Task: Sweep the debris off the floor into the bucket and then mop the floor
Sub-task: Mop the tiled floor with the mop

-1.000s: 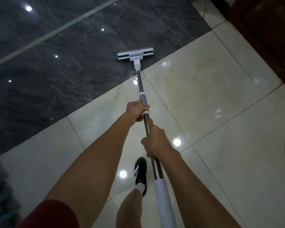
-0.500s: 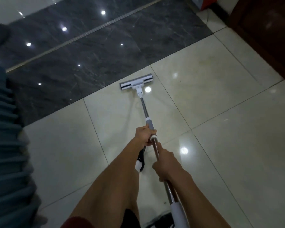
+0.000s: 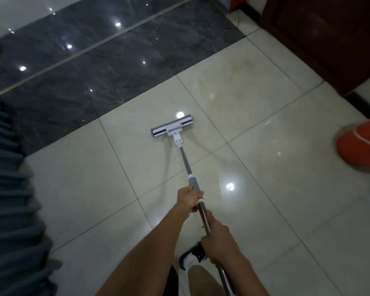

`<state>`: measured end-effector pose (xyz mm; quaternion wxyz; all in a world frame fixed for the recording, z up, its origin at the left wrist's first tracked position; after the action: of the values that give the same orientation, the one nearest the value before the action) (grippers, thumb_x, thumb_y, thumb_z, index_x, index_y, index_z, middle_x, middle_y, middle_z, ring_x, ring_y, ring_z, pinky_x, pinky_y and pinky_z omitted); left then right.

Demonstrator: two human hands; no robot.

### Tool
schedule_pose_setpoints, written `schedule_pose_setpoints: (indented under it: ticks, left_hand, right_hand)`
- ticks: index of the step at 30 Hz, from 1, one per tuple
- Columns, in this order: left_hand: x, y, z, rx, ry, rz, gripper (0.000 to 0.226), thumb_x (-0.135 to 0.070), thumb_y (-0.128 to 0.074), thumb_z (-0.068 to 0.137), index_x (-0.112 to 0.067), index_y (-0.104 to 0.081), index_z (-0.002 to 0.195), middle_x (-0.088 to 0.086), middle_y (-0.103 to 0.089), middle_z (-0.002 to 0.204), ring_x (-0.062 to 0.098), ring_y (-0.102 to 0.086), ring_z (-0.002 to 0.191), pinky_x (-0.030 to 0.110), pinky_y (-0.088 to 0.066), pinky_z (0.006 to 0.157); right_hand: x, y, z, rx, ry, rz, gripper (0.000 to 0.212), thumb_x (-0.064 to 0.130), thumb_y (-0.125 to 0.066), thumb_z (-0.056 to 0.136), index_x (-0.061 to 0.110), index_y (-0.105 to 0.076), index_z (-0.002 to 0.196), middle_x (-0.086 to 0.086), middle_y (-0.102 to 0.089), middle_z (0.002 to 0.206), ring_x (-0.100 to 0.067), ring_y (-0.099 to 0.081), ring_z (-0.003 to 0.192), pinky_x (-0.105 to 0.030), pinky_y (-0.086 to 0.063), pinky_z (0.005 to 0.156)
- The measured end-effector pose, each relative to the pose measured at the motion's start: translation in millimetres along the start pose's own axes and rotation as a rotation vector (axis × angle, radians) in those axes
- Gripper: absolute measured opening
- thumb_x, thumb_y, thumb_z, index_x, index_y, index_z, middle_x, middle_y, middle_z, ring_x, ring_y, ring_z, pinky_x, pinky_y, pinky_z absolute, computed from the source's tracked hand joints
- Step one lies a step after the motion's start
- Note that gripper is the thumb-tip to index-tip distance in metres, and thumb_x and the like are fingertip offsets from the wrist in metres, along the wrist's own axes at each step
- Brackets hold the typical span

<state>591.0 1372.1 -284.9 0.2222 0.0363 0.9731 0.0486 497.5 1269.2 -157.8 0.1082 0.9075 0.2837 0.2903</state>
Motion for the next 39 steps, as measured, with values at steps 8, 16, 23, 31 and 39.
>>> schedule_pose_setpoints:
  ticks: [8,16,23,31,39]
  left_hand:
    - [65,21,-43,0.083,-0.079,0.090,0.040,-0.009,-0.078,0.084,-0.008,-0.063,0.121,0.015,-0.071,0.090,0.027,-0.067,0.071,0.037,-0.053,0.066]
    - [127,31,-87,0.198,-0.133,0.217,0.067,-0.011,-0.078,0.085,-0.016,-0.050,0.146,0.021,-0.071,0.107,0.029,-0.066,0.075,0.036,-0.051,0.065]
    - [165,3,-105,0.277,-0.165,0.366,0.068,-0.015,-0.071,0.093,-0.017,-0.042,0.154,0.020,-0.063,0.131,0.023,-0.063,0.084,0.023,-0.049,0.051]
    - [143,-22,-87,0.241,-0.165,0.475,0.016,-0.012,-0.071,0.091,-0.018,-0.062,0.103,0.016,-0.063,0.099,0.020,-0.055,0.068,0.022,-0.037,0.045]
    - [71,-60,-64,0.148,-0.158,0.410,0.051,-0.018,-0.073,0.090,-0.007,-0.059,0.137,0.020,-0.071,0.111,0.028,-0.069,0.079,0.041,-0.062,0.069]
  right_hand:
    - [-29,-64,-68,-0.123,0.016,-0.036,0.076,0.004,-0.050,0.090,0.033,-0.023,0.154,-0.001,-0.062,0.097,-0.013,-0.059,0.079,-0.026,-0.055,0.071]
    - [-52,-124,-136,-0.181,-0.043,0.005,0.078,0.011,-0.049,0.092,0.040,-0.015,0.156,-0.005,-0.062,0.096,-0.018,-0.058,0.078,-0.028,-0.051,0.068]
    - [-86,-134,-167,-0.270,-0.115,0.035,0.071,0.017,-0.043,0.098,0.042,-0.009,0.156,-0.004,-0.065,0.096,-0.017,-0.061,0.078,-0.027,-0.051,0.064]
    - [-99,-104,-141,-0.358,-0.135,0.074,0.048,0.032,-0.038,0.105,0.046,-0.030,0.150,-0.005,-0.068,0.097,-0.019,-0.065,0.080,-0.030,-0.054,0.068]
    - [-75,-29,-89,-0.378,-0.079,0.192,0.051,0.027,-0.041,0.104,0.038,-0.031,0.153,0.001,-0.068,0.093,-0.014,-0.064,0.080,-0.032,-0.056,0.072]
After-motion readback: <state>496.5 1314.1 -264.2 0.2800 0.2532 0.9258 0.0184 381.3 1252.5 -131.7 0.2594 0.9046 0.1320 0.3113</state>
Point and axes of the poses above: each hand's wrist, its own z-axis towards the middle knuckle, its own y-axis out of the back of the hand, x = y × z, the point moved 6 cm from there along z, towards the middle knuckle
